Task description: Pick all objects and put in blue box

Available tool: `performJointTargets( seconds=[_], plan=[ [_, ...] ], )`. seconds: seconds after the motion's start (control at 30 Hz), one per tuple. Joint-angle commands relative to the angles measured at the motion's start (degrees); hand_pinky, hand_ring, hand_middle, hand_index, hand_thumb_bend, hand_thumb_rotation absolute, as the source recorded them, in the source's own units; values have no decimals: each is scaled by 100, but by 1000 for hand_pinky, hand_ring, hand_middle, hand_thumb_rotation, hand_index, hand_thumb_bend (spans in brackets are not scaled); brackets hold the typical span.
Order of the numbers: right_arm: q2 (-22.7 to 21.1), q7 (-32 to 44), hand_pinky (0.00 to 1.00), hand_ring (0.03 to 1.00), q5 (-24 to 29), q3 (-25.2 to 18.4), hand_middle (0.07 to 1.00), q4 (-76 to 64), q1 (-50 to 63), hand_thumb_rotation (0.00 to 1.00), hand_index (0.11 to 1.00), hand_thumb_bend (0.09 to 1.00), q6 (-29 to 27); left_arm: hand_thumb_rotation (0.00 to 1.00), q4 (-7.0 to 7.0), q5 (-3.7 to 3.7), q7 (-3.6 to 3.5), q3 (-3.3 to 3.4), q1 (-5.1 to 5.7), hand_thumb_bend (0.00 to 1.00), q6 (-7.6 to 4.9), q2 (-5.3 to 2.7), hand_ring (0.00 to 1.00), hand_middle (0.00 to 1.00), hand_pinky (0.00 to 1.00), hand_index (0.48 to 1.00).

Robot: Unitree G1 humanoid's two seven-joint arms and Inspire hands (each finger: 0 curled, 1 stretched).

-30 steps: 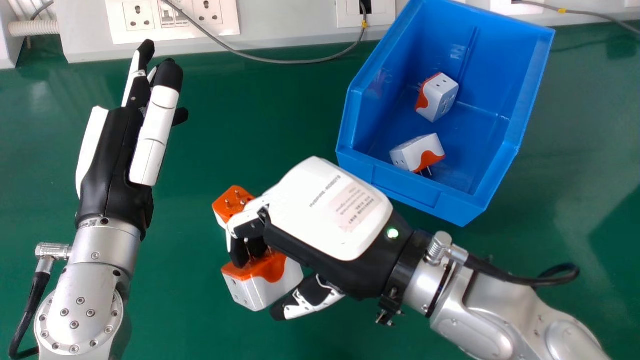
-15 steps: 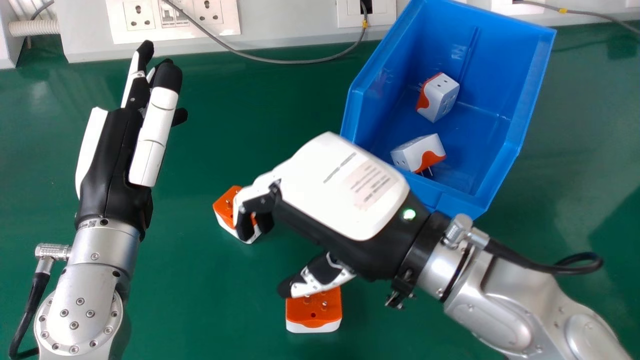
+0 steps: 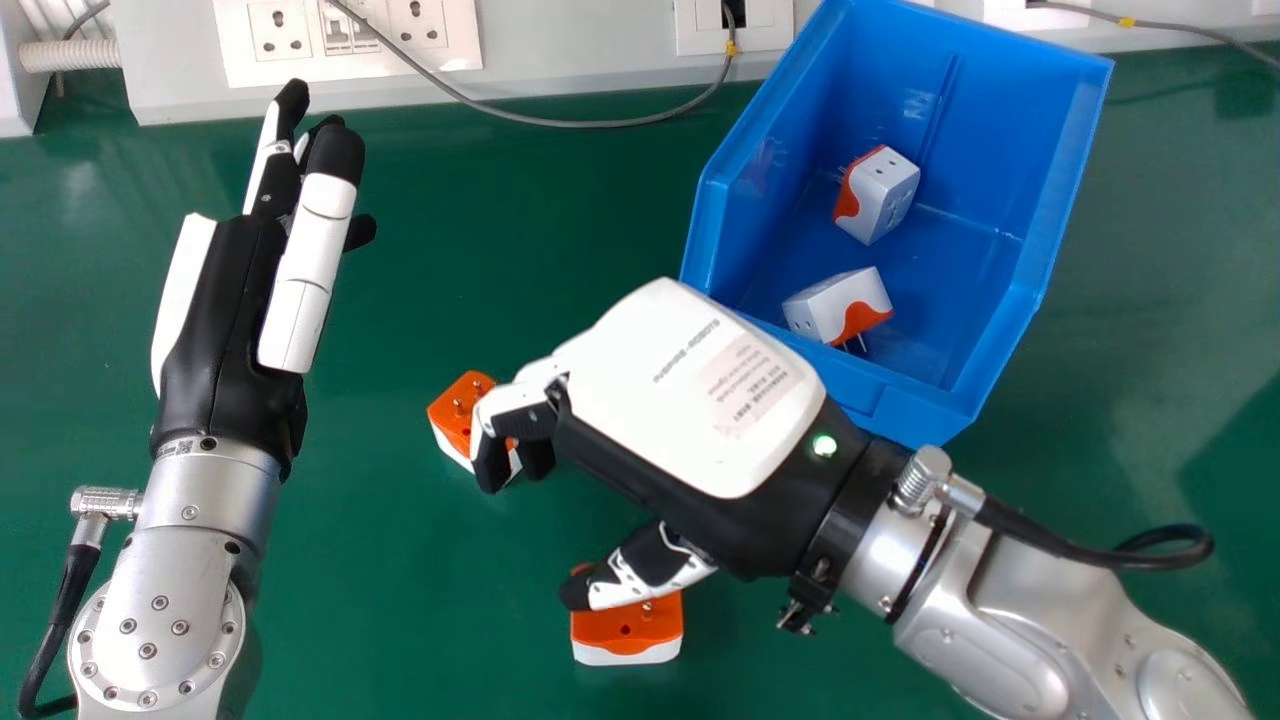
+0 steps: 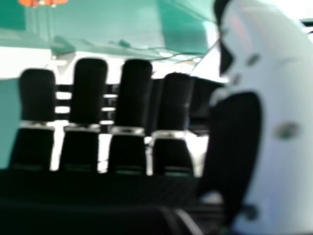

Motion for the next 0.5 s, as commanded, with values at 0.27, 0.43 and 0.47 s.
performJointTargets(
  seconds=[0.27,0.43,0.47],
  plan=[
    [-124,132,339,430,154,-56,506,-282,110,0,536,495,-158,1000,-194,-59,9,46,-68,745,2,47,961,971,870,1000],
    [-166,309,344,436,143,-54,511,-307,95,0,525,496,-109,1000,-191,-81,10,43,-77,733,21,41,961,971,870,1000],
    [-165,343,344,436,137,-57,511,-310,93,0,525,496,-96,1000,-190,-82,11,43,-80,733,24,40,961,971,870,1000]
  ],
)
